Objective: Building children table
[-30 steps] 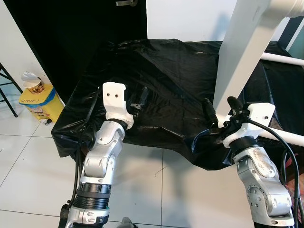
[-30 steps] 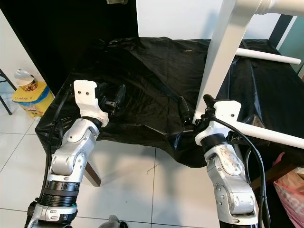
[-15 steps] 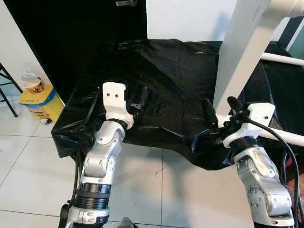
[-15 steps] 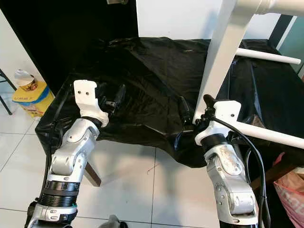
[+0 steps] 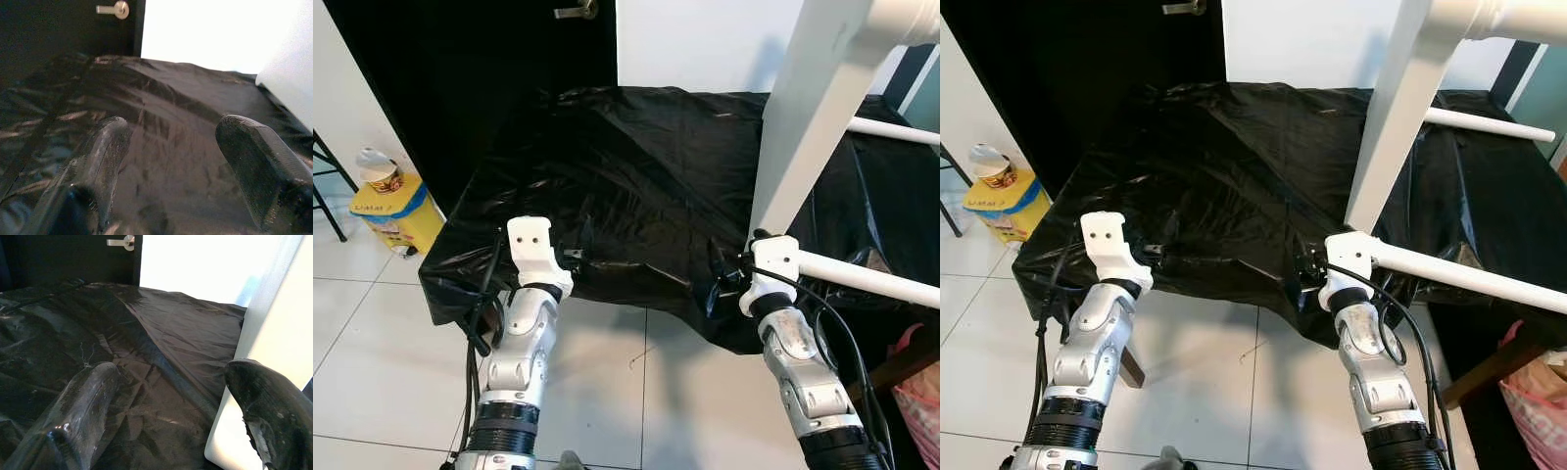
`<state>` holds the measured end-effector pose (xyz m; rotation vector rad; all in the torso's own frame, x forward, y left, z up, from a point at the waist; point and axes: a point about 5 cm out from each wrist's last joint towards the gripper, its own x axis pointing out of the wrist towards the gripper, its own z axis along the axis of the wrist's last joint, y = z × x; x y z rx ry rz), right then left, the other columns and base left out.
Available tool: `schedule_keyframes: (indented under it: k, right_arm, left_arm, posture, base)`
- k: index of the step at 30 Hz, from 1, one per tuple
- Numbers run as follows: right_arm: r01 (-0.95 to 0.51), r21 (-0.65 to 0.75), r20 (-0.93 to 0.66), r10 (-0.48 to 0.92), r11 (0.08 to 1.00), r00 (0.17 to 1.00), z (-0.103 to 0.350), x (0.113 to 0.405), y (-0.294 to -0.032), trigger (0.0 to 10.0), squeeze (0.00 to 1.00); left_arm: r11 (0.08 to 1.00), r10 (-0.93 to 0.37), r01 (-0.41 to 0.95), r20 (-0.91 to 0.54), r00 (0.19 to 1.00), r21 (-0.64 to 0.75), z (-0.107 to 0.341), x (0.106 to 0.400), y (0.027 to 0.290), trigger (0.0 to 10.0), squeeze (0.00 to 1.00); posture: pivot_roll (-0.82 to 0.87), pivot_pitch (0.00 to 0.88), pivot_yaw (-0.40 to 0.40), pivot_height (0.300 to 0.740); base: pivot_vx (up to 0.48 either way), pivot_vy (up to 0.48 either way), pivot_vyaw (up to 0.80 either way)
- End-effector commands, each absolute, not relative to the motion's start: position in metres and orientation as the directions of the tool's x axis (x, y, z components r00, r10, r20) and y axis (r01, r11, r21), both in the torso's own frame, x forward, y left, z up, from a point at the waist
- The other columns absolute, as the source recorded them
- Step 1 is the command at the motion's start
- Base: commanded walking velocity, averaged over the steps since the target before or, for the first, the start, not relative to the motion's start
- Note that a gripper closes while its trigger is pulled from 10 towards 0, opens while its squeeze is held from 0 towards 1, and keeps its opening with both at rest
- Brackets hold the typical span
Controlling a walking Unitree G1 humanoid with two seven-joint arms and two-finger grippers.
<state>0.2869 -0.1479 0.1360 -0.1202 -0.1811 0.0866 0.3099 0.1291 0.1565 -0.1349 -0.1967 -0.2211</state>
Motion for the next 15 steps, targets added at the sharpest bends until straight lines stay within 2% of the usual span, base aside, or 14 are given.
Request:
schedule_keyframes:
  k: [1, 15]
  right_arm:
    - [-0.073, -0.134, 0.176, 0.096, 0.988, 0.980, 0.135, 0.287, -0.148, 10.0, 0.00]
    - [-0.044, -0.161, 0.159, 0.070, 0.986, 0.985, 0.107, 0.288, -0.151, 10.0, 0.00]
  left_arm:
    - [0.966, -0.210, 0.237, 0.215, 0.954, -0.107, 0.157, 0.310, 0.127, 10.0, 0.00]
    - [0.962, -0.208, 0.240, 0.220, 0.953, -0.132, 0.138, 0.307, 0.130, 10.0, 0.00]
  posture:
    - [0.02, 0.000, 0.000, 0.740]
    - [0.02, 0.000, 0.000, 0.740]
  base:
    - [0.000, 0.000, 0.00]
    - [0.000, 0.000, 0.00]
